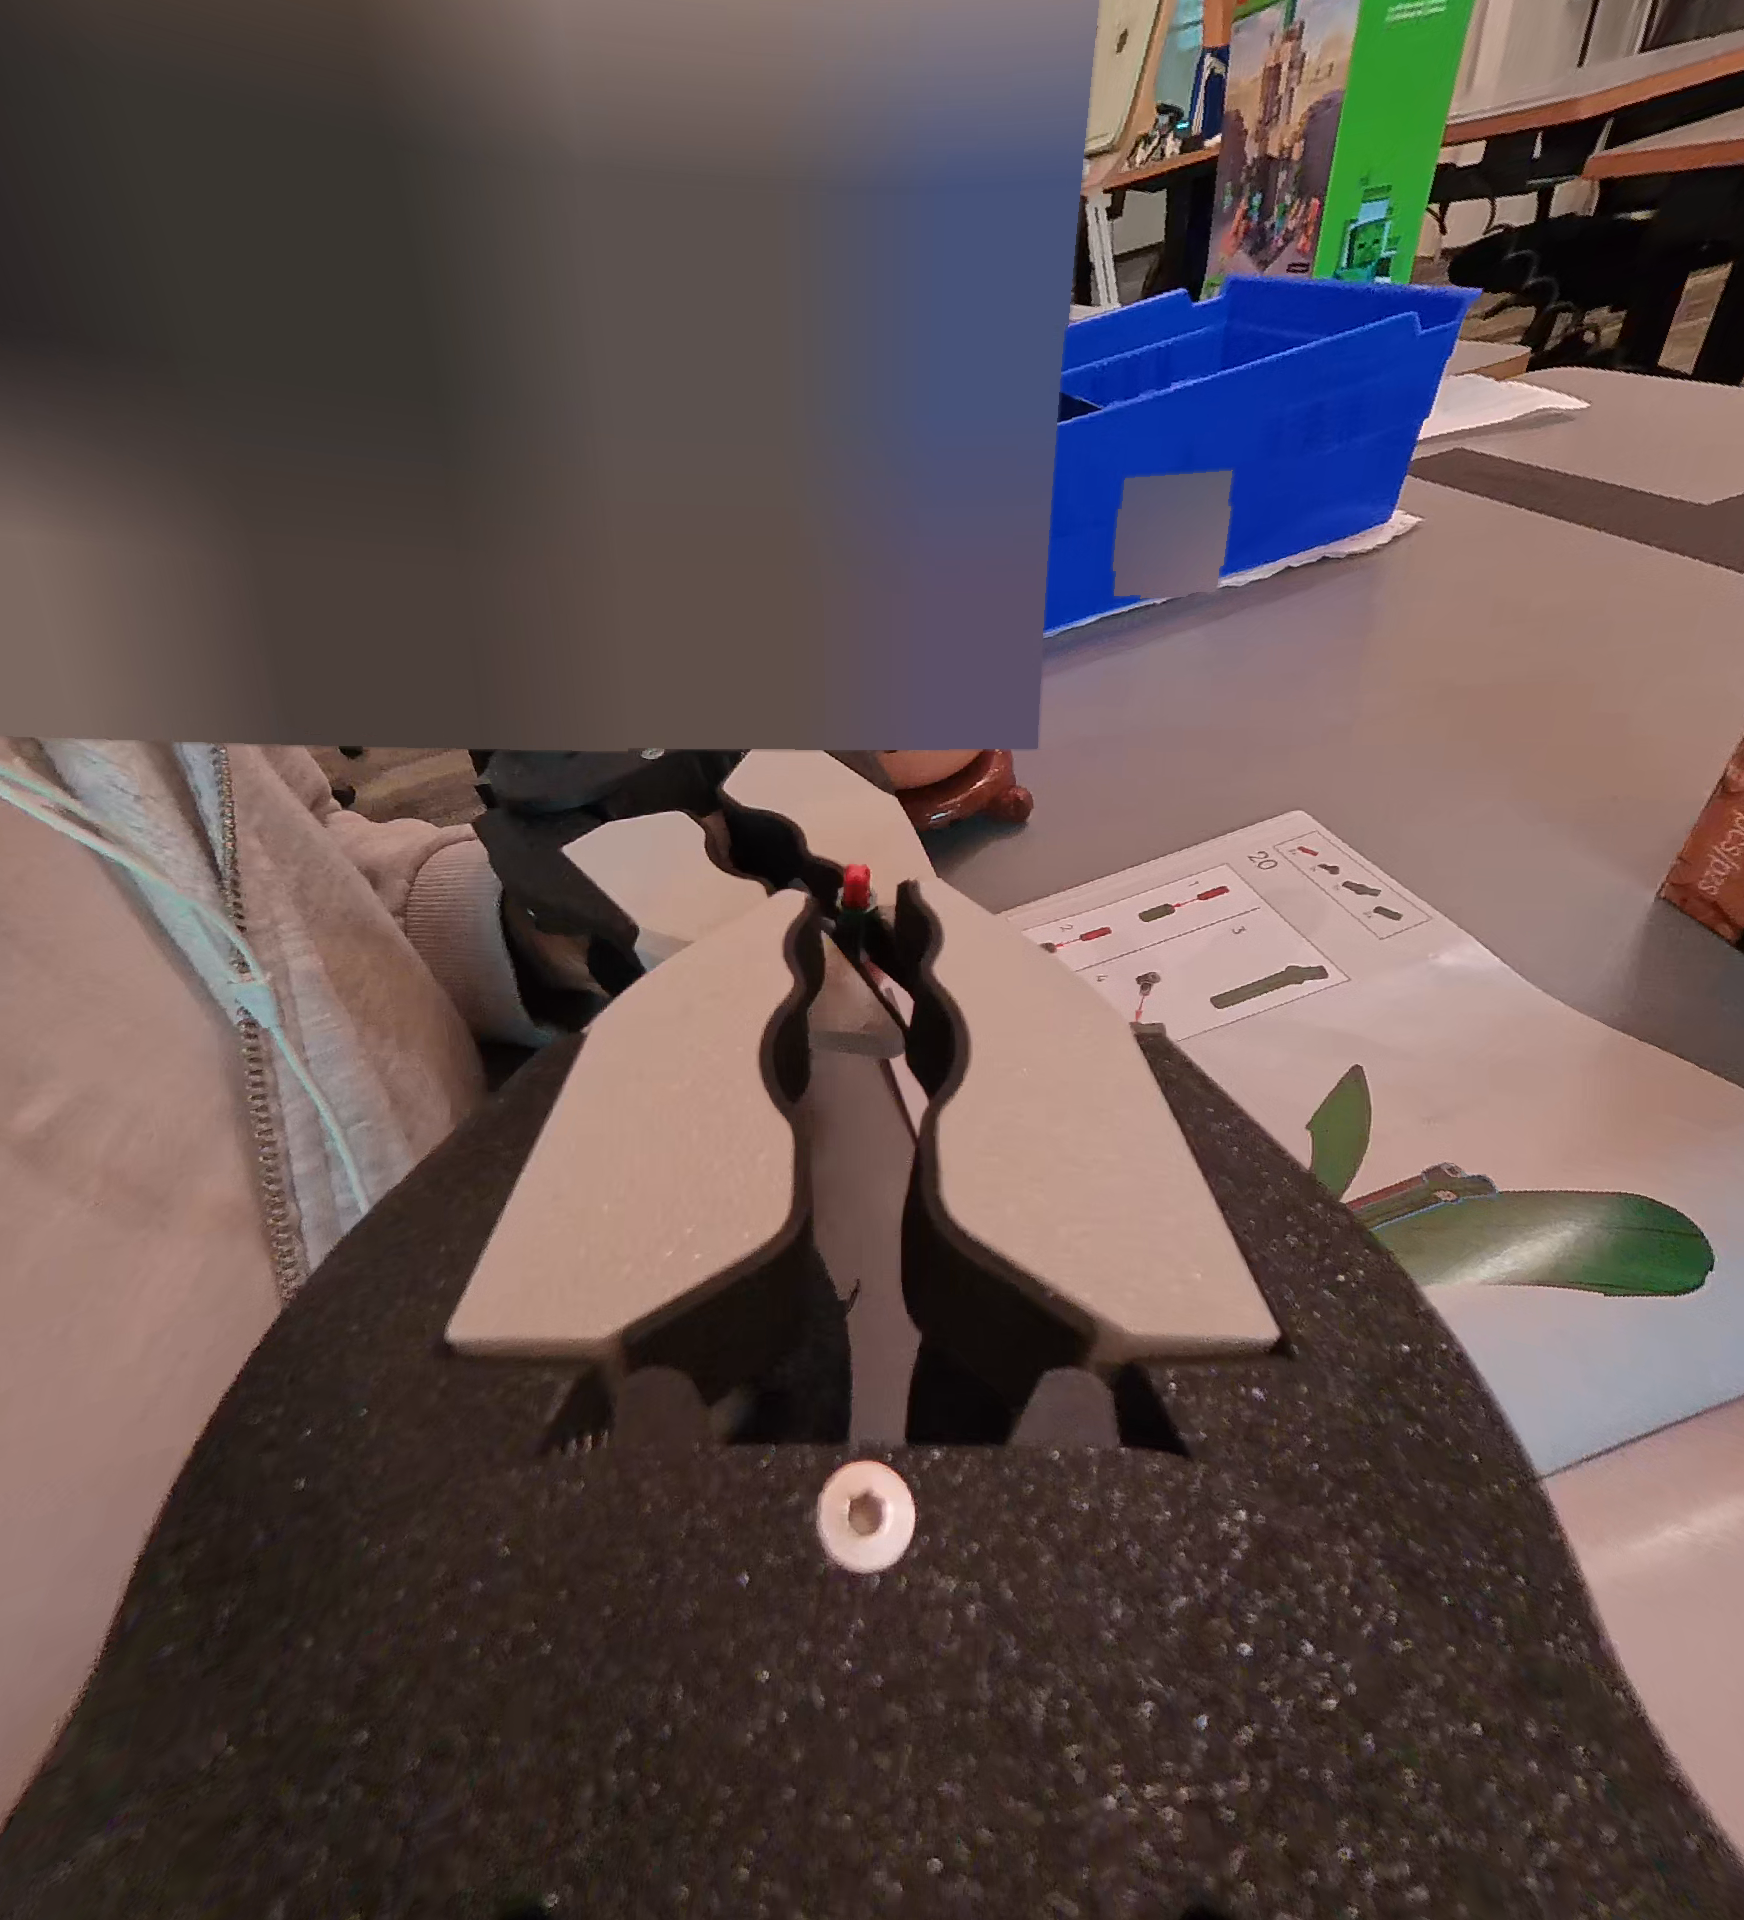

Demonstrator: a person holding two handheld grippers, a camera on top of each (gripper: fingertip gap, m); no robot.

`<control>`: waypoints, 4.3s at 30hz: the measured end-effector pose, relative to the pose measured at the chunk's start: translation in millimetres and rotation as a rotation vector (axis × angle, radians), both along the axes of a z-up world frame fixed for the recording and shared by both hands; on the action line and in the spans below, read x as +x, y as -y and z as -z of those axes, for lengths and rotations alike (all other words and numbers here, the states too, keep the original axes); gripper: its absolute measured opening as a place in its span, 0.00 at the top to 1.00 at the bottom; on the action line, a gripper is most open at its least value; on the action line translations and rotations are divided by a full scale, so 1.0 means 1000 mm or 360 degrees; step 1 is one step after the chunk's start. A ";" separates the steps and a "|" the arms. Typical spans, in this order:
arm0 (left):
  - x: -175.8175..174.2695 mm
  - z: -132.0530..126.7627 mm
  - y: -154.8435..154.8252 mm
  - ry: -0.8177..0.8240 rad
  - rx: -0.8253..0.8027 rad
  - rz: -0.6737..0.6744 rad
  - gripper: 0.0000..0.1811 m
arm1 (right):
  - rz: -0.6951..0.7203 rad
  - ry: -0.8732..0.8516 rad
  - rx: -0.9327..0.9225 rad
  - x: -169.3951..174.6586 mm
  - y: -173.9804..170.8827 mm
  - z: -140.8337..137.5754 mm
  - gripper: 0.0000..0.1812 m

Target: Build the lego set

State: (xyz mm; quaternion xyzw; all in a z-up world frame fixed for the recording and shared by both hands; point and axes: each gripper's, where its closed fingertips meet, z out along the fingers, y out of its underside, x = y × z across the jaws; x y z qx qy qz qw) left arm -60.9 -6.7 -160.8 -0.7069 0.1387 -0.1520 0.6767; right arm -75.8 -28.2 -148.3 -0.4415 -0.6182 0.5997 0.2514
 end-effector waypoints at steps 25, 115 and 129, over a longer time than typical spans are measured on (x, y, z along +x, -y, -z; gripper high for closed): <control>0.007 0.003 0.000 -0.0051 -0.0012 0.0058 0.97 | -0.0035 -0.0063 0.0042 0.004 0.002 0.000 0.97; -0.007 -0.003 -0.001 -0.0066 0.0008 -0.0147 0.88 | -0.0039 0.0146 0.0051 -0.011 -0.018 -0.028 0.97; 0.029 -0.005 -0.015 -0.0266 0.0007 -0.0199 0.96 | 0.0044 0.0057 -0.0230 0.032 -0.009 -0.011 0.97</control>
